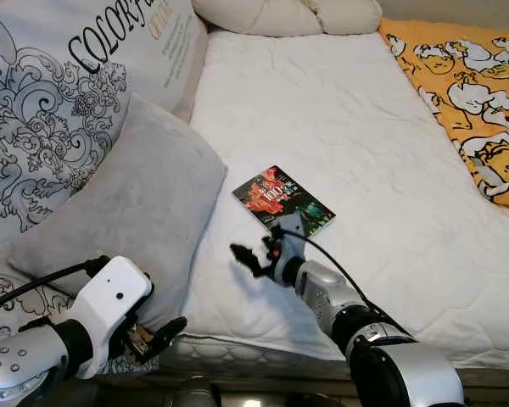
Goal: Clean up the room
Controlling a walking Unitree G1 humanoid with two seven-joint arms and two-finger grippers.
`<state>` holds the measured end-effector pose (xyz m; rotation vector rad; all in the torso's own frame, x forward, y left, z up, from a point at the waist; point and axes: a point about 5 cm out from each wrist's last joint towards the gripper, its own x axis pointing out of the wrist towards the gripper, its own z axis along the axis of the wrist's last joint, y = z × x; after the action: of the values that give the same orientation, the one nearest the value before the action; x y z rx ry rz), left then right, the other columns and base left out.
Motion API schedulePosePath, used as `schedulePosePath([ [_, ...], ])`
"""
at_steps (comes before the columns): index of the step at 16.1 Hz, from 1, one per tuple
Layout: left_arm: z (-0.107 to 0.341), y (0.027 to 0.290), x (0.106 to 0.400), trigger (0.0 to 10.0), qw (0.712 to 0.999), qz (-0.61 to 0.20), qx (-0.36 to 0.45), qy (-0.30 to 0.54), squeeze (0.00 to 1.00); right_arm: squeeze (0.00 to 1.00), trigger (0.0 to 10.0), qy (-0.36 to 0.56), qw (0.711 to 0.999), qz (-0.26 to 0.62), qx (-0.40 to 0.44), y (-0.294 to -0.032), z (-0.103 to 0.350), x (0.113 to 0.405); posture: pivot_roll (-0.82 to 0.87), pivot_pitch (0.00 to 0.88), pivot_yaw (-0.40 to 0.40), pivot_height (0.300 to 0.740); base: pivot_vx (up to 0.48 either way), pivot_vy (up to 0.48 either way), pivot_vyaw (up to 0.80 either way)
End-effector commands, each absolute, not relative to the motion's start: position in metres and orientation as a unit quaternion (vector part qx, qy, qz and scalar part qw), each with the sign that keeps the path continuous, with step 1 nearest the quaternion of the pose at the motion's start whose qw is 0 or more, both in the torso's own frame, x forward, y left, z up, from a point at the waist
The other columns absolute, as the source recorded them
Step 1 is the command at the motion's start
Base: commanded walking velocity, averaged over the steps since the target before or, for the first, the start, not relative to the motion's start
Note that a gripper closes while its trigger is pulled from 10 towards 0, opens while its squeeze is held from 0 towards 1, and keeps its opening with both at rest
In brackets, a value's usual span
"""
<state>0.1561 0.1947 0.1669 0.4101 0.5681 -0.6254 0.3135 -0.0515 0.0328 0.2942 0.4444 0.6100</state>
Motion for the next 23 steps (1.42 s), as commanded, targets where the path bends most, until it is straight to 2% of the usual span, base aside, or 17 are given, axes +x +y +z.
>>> schedulePosePath([
  [1,0.165,0.193,0.155,10.0,0.888,-0.310,0.196,0.279,0.00,1.00,10.0,0.195,0.930,0.271,0.155,-0.059,0.036,0.318,0.30,0.089,-0.002,0.740,0.000,0.000,0.00],
  [3,0.165,0.193,0.155,10.0,0.887,-0.312,0.195,0.280,0.00,1.00,10.0,0.184,0.956,0.183,0.139,-0.085,0.037,0.326,0.30,0.091,0.003,0.740,0.000,0.000,0.00],
  [6,0.164,0.193,0.155,10.0,0.885,-0.315,0.196,0.281,0.00,1.00,10.0,0.223,0.960,0.103,0.133,-0.106,0.032,0.330,0.30,0.091,0.006,0.740,0.000,0.000,0.00],
  [8,0.164,0.192,0.155,10.0,0.884,-0.316,0.196,0.283,0.00,1.00,10.0,0.253,0.954,0.081,0.141,-0.109,0.027,0.328,0.30,0.089,0.007,0.740,0.000,0.000,0.00],
  [13,0.166,0.195,0.153,10.0,0.882,-0.314,0.200,0.287,0.00,1.00,10.0,0.274,0.939,0.130,0.161,-0.086,0.026,0.325,0.33,0.102,0.005,0.740,0.000,0.000,0.00],
  [18,0.166,0.196,0.149,10.0,0.882,-0.310,0.202,0.292,0.00,1.00,10.0,0.284,0.908,0.236,0.196,-0.049,0.024,0.311,0.34,0.107,0.004,0.740,0.000,0.000,0.00],
  [20,0.166,0.197,0.149,10.0,0.882,-0.309,0.203,0.292,0.00,1.00,10.0,0.284,0.883,0.300,0.225,-0.031,0.024,0.302,0.33,0.103,0.005,0.740,0.000,0.000,0.00],
  [21,0.166,0.197,0.149,10.0,0.882,-0.309,0.203,0.292,0.00,1.00,10.0,0.284,0.883,0.300,0.225,-0.031,0.024,0.302,0.33,0.103,0.005,0.740,0.000,0.000,0.00],
  [22,0.166,0.197,0.151,10.0,0.883,-0.308,0.205,0.290,0.00,1.00,10.0,0.275,0.871,0.346,0.213,-0.023,0.021,0.293,0.33,0.094,0.008,0.740,0.000,0.000,0.00],
  [23,0.167,0.197,0.153,10.0,0.883,-0.307,0.206,0.288,0.00,1.00,10.0,0.257,0.882,0.338,0.205,-0.029,0.021,0.294,0.33,0.093,0.007,0.740,0.000,0.000,0.00],
])
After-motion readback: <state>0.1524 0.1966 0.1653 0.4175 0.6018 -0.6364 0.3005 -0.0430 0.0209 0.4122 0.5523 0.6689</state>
